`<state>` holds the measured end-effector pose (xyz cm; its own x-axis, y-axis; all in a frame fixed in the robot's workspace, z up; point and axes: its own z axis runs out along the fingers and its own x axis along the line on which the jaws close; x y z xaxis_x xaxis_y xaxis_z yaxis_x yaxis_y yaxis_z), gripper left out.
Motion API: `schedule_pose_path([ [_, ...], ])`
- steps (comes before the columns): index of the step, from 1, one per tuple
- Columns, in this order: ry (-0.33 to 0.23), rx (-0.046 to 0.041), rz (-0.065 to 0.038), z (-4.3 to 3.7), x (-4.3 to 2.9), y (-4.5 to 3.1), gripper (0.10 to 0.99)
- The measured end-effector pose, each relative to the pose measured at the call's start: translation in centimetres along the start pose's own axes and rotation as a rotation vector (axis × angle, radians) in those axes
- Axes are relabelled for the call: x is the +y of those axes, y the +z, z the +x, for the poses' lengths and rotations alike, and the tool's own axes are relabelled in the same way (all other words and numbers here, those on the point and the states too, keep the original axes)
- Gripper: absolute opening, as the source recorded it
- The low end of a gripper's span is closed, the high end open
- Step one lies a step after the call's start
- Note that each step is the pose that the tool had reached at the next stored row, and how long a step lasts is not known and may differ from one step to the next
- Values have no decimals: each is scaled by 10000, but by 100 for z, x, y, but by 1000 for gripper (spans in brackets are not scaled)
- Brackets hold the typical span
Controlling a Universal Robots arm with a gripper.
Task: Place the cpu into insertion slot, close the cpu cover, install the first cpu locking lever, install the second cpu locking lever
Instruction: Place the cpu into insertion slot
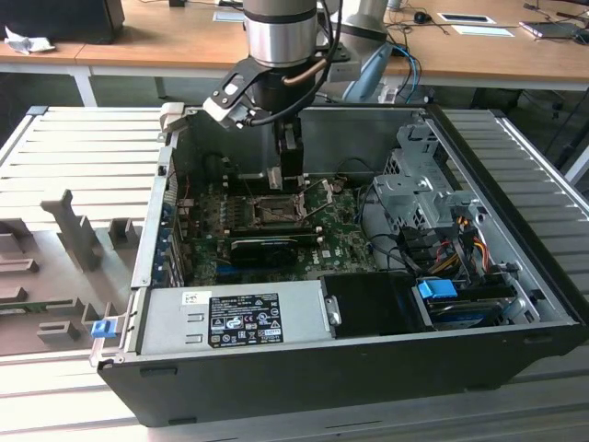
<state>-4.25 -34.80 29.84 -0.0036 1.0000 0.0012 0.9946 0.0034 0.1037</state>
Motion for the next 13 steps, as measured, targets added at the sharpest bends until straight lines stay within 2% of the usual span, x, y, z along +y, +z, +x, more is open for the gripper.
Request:
schedule_pose_path([
  [1,2,5,-75,1,-19,5,529],
  [3,1,32,-106,0,-24,13,529],
  [5,12,109,-108,0,-28,41,529],
  [10,11,118,-109,0,-41,135,529],
  [13,12,116,-110,0,-42,144,529],
])
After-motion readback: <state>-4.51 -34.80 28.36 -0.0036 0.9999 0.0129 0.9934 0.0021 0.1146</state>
